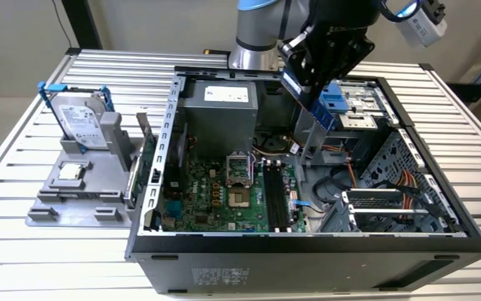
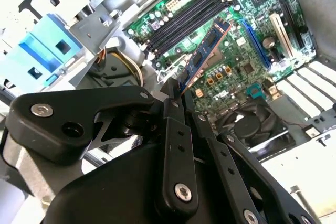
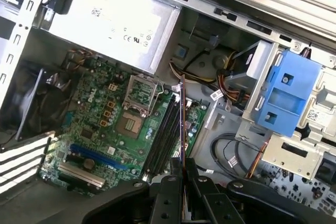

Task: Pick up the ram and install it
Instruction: 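Insert the ram into the slot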

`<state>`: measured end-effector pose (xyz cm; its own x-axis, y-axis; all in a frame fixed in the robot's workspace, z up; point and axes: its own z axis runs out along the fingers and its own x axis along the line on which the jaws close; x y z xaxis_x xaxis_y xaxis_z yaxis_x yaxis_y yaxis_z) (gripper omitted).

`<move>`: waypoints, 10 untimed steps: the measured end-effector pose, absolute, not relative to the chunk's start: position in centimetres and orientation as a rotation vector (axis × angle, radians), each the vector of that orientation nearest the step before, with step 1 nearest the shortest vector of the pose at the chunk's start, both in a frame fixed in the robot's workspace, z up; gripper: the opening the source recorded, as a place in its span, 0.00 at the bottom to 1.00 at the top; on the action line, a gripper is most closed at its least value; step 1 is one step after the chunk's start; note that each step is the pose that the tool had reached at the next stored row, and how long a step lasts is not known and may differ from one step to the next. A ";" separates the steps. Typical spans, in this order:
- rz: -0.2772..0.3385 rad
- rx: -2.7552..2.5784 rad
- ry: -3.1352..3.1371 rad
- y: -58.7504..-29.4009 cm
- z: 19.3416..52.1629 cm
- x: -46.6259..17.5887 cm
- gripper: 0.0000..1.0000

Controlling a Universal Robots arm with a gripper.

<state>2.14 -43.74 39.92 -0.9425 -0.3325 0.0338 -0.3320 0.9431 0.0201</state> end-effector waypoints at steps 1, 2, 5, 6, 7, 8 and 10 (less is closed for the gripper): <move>-0.022 0.508 -3.063 -43.7 39.9 2.1 0.00; -0.022 0.493 -3.066 -43.7 39.9 2.1 0.00; -0.023 0.446 -3.073 -43.7 39.9 2.1 0.00; -0.023 0.432 -3.075 -43.7 39.9 2.1 0.00; -0.024 0.417 -3.077 -43.7 39.9 2.1 0.00; -0.024 0.402 -3.079 -43.7 39.9 2.1 0.00; -0.024 0.373 -3.083 -43.7 39.9 2.1 0.00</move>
